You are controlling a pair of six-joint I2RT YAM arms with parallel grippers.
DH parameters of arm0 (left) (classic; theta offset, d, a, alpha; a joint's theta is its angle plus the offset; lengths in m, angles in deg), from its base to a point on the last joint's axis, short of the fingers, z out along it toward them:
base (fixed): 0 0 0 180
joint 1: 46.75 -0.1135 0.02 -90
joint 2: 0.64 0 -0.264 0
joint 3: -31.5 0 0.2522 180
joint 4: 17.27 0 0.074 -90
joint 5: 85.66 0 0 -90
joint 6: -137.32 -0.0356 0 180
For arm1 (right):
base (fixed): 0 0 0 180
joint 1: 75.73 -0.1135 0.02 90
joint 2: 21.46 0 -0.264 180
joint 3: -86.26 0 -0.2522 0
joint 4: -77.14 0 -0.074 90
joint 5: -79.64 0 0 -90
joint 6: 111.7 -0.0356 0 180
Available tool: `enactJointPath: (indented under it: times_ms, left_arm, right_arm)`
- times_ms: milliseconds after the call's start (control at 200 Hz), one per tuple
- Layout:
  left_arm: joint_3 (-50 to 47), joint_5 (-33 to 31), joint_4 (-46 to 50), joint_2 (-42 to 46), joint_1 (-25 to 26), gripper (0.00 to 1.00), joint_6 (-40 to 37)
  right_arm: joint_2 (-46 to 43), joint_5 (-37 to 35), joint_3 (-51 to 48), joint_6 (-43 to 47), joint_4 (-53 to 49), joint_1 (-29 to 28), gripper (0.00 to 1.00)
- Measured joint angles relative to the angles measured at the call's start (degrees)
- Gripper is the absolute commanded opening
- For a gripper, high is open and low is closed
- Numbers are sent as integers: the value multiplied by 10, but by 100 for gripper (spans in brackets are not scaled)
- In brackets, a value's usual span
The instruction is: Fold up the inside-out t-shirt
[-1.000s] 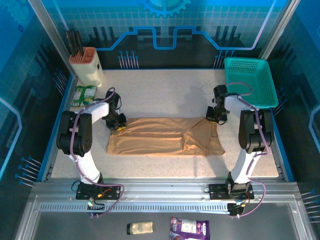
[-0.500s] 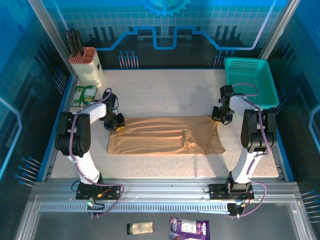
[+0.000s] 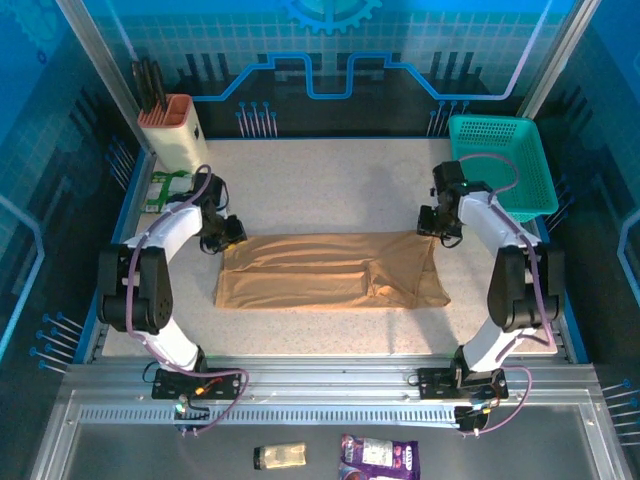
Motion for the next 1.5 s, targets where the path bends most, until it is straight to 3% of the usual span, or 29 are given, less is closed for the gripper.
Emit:
enactJointPath:
  times_ms: [120,375,826,1116,1241,1411,1496]
  left_arm:
    - [10,0,5,-3,3,15,0]
    - [1,0,7,-33,17,15,-1]
    - [-60,14,-25,-56,-30,16,0]
    - [-61,35,-42,-62,-50,17,1]
    - [-59,37,-44,-62,-50,18,1]
    - [-58,41,-44,-62,-51,19,1]
    - [-58,41,-44,-62,-51,19,1]
  right_arm:
    - [-29,8,-16,-17,-6,-45,32]
    - [-32,63,-98,-64,0,-104,32]
    - [44,75,-125,-81,60,-106,32]
    - [-14,68,-118,-33,38,-59,38]
    - [-22,45,-111,10,21,-14,47]
    - [-22,48,-112,55,3,27,76]
    - [-19,60,-112,70,4,38,78]
